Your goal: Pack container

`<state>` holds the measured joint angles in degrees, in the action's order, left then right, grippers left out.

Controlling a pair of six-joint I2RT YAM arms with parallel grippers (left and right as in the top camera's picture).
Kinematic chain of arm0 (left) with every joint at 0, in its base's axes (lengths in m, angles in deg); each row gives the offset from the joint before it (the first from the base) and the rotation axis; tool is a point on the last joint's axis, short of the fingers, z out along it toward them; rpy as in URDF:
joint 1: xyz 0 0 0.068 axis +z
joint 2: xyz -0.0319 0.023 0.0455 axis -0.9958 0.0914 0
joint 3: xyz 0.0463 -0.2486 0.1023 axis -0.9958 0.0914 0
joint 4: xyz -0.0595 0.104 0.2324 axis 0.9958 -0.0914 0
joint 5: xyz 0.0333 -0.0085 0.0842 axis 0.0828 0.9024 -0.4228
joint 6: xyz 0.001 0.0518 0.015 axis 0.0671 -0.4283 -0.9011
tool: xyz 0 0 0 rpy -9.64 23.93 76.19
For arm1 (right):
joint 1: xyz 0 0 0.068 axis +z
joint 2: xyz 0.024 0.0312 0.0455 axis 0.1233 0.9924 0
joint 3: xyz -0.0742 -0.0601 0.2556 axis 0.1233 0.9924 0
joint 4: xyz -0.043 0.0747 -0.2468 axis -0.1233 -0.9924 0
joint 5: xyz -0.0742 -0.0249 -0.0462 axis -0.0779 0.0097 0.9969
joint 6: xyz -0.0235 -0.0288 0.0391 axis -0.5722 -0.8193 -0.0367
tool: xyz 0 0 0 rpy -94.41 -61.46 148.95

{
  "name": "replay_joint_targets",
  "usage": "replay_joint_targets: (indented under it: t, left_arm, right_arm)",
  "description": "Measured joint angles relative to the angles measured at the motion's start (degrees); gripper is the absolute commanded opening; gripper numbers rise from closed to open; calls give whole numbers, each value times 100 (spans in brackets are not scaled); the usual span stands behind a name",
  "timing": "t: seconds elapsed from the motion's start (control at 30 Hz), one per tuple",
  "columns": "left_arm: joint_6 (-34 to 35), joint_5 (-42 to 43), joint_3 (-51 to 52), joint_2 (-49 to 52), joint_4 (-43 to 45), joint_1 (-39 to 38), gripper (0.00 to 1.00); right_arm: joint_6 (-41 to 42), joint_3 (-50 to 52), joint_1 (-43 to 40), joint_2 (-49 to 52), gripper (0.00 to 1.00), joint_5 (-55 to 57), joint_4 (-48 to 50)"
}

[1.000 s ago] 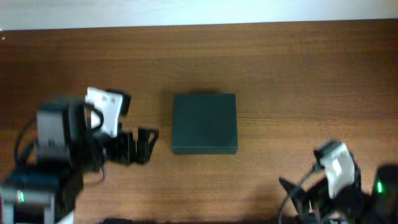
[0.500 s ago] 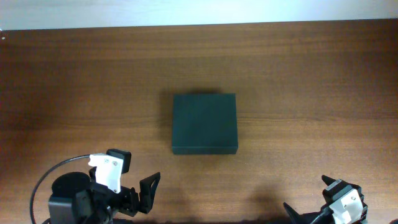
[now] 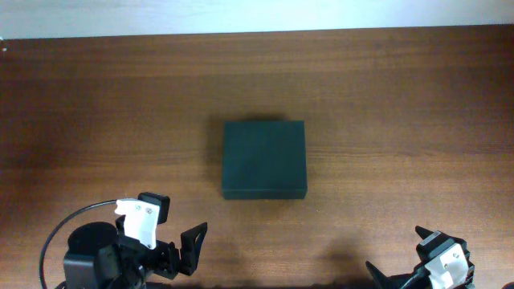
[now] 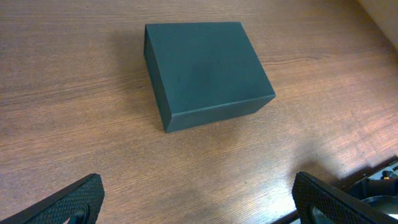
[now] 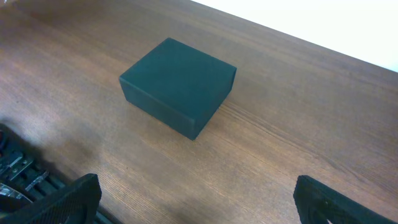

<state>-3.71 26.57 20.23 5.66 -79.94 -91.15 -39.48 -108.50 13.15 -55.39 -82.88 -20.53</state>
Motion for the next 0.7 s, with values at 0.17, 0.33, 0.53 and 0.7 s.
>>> replay_joint_targets:
  t: [0.17, 0.33, 0.53, 0.7]
  left_arm:
    - [0, -61, 0, 0, 2, 0, 99]
    - [2, -431, 63, 0, 337, 0, 99]
    - [-4, -1204, 625, -170, 1351, 2, 99]
    - [-247, -1517, 1510, -785, 2177, 76, 99]
  right_arm:
    - [0, 0, 0, 0, 99, 0, 0]
    - [0, 0, 0, 0, 99, 0, 0]
    - [-2, 0, 0, 0, 99, 0, 2]
    - [-4, 0, 0, 0, 99, 0, 2]
